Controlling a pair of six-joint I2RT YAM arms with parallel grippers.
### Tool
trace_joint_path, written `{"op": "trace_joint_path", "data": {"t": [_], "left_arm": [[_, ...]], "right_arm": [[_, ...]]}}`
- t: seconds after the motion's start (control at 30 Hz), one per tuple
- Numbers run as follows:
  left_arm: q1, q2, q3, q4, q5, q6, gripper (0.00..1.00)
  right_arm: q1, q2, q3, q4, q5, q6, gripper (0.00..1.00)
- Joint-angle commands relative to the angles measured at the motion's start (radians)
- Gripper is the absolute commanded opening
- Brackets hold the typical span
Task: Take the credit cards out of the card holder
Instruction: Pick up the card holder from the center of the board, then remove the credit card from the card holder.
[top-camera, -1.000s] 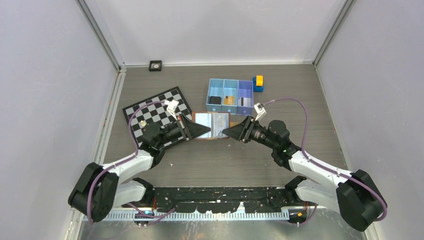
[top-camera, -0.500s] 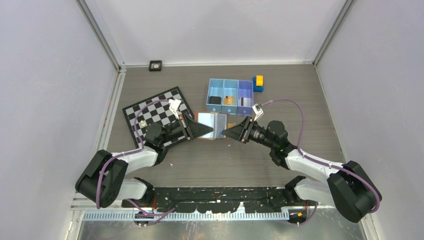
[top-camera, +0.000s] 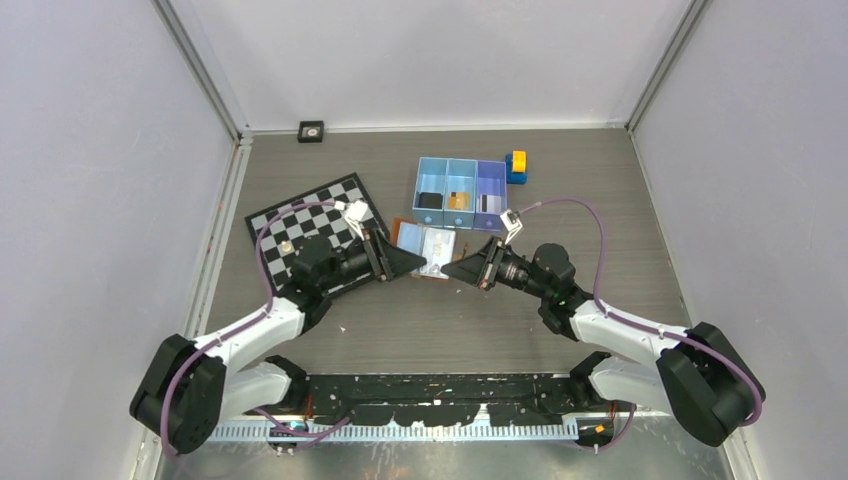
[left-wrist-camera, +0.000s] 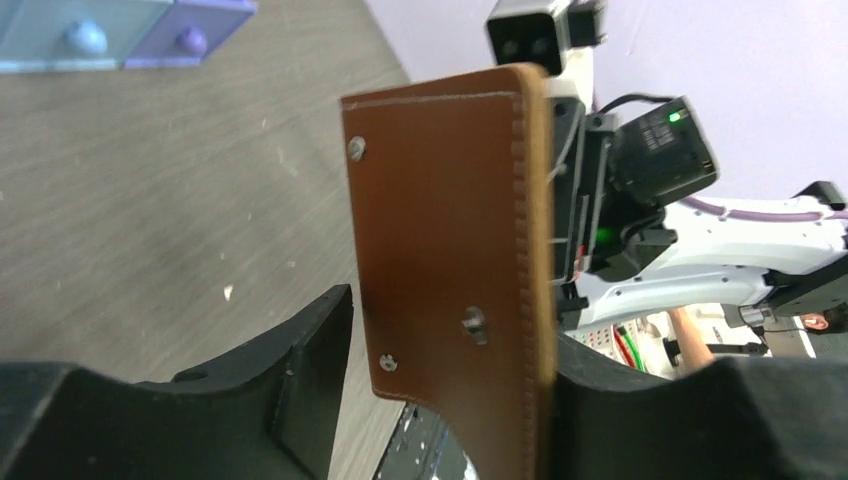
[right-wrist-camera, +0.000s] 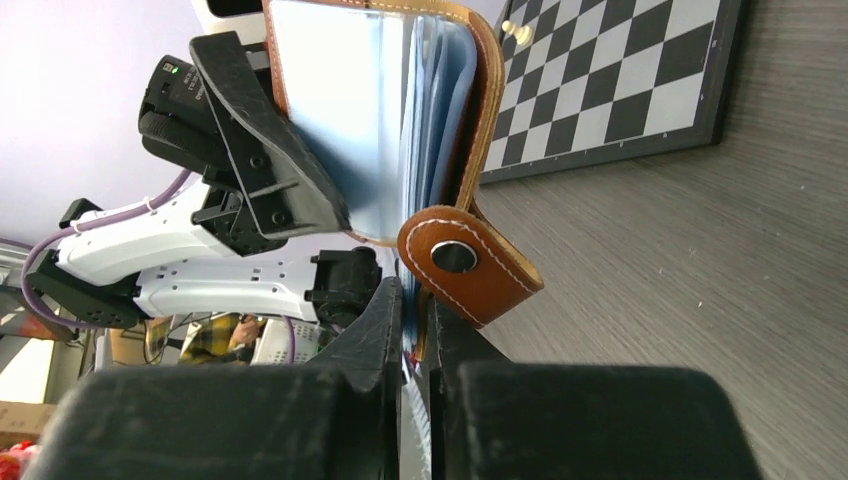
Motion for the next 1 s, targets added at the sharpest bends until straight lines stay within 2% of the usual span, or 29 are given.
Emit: {"op": "trace_joint_path", "data": {"t": [0.0,0.2,0.3,0.4,0.5,0.57,0.6,0.8,0.87,0.97], "left_arm": [[-0.031,0.03,0.055,-0.164,-0.029,0.081,0.54],[-0.046,0.08,0.073,-0.174,-0.022,0.087,0.6],[-0.058,0.099,0.087,-0.181,-0.021,0.096,0.6],[-0.064,0.129,0.098,-0.187,-0.009,0.098,0.45],[-0.063,0.16,0.115,-0.191,0.011,0.093,0.19],[-0.064,0.175,0.122,-0.192,0.018,0.09,0.02],[-0.063,0.176,0.122,-0.191,0.021,0.088,0.0],[-0.055,0.164,0.097,-0.145,0.016,0.054,0.0],[-0.04,0.17,0.081,-0.076,0.044,0.014,0.0],[-0.006,0.188,0.045,0.081,0.097,-0.081,0.0]], "right_arm": [[0.018,-0.027,0.033,0.112,-0.053,-0.002,0.05],[0.027,-0.018,0.041,0.099,-0.056,-0.009,0.01],[0.04,0.0,0.053,0.091,-0.065,-0.015,0.01],[0.051,0.016,0.064,0.096,-0.077,-0.019,0.02],[0.055,0.02,0.065,0.101,-0.084,-0.022,0.05],[0.056,0.011,0.062,0.101,-0.082,-0.029,0.15],[0.056,0.003,0.058,0.097,-0.075,-0.034,0.24],[0.057,-0.081,0.051,-0.037,0.014,-0.094,0.49],[0.055,-0.109,0.045,-0.069,0.05,-0.106,0.62],[0.053,-0.16,0.044,-0.142,0.11,-0.13,0.69]]}}
